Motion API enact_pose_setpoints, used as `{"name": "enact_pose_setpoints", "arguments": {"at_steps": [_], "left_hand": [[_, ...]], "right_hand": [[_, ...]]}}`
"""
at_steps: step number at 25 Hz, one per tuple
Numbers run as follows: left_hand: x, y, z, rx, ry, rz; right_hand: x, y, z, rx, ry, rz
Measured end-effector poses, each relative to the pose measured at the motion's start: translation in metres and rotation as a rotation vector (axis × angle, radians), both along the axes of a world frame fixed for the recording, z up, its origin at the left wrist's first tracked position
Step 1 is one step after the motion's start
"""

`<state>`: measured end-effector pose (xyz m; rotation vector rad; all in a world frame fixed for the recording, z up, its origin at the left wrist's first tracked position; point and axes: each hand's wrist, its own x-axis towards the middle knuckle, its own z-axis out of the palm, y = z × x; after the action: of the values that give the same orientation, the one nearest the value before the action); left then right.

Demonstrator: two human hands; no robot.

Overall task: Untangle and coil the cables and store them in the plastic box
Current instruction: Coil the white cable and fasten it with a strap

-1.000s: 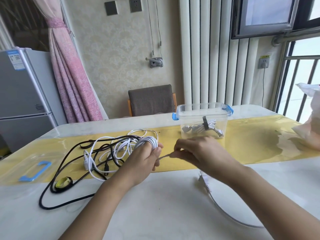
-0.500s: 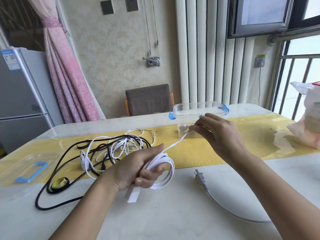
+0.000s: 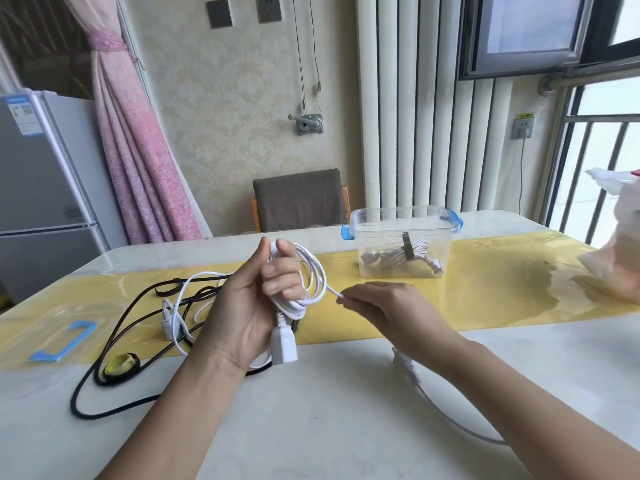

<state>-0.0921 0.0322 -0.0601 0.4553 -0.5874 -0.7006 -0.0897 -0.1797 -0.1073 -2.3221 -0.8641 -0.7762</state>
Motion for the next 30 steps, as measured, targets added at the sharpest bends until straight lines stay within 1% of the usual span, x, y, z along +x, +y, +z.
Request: {"name": "enact_pose_setpoints", "arguments": {"at_steps": [1,3,5,6,7,9,10,11,12,13,15,17,18,20,22,26,30], "left_hand": [[0.000,0.000,0.000,-0.018,0.001,0.047],[-0.004,-0.003,0.003,0.033,0.021,0.285],[-0.007,-0.010,0.001,0.203,-0.011,0.560],[-0.008,-0.014,-0.001,0.326,-0.086,0.689],[-0.007,-0.016,-0.005,0.480,-0.212,0.826],[-0.002,-0.018,-0.020,0.848,-0.593,1.116],[0.001,-0.018,-0.025,0.994,-0.782,1.208],[0.004,-0.016,-0.031,1.112,-0.917,1.252],[0.005,-0.015,-0.033,1.214,-0.993,1.252],[0.006,-0.012,-0.034,1.303,-1.019,1.208],[0.005,-0.009,-0.035,1.488,-1.037,1.030],[0.000,-0.009,-0.035,1.621,-1.013,0.831],[-0.003,-0.010,-0.034,1.644,-0.953,0.767],[-0.008,-0.011,-0.031,1.624,-0.786,0.716],[-0.009,-0.010,-0.026,1.564,-0.675,0.671],[-0.015,-0.013,-0.017,1.382,-0.533,0.510],[-0.022,-0.014,-0.006,1.254,-0.437,0.343]], "right_hand": [[-0.002,0.006,-0.002,-0.020,0.023,0.019],[-0.009,0.016,-0.004,-0.049,0.054,0.068],[-0.018,0.025,-0.005,-0.089,0.067,0.126],[-0.021,0.029,-0.005,-0.120,0.055,0.141],[-0.023,0.031,-0.005,-0.154,0.041,0.145],[-0.023,0.031,-0.006,-0.221,0.062,0.138],[-0.022,0.029,-0.005,-0.251,0.097,0.133],[-0.021,0.027,-0.005,-0.281,0.135,0.119],[-0.021,0.026,-0.004,-0.315,0.160,0.094],[-0.022,0.025,-0.003,-0.341,0.176,0.066],[-0.024,0.025,0.001,-0.348,0.196,0.035],[-0.026,0.025,0.007,-0.333,0.193,0.001],[-0.027,0.024,0.010,-0.305,0.177,-0.032],[-0.025,0.019,0.016,-0.206,0.107,-0.076],[-0.022,0.013,0.019,-0.107,0.021,-0.083],[-0.013,-0.003,0.025,0.039,-0.086,-0.169],[-0.005,-0.015,0.023,0.122,-0.083,-0.232]]}}
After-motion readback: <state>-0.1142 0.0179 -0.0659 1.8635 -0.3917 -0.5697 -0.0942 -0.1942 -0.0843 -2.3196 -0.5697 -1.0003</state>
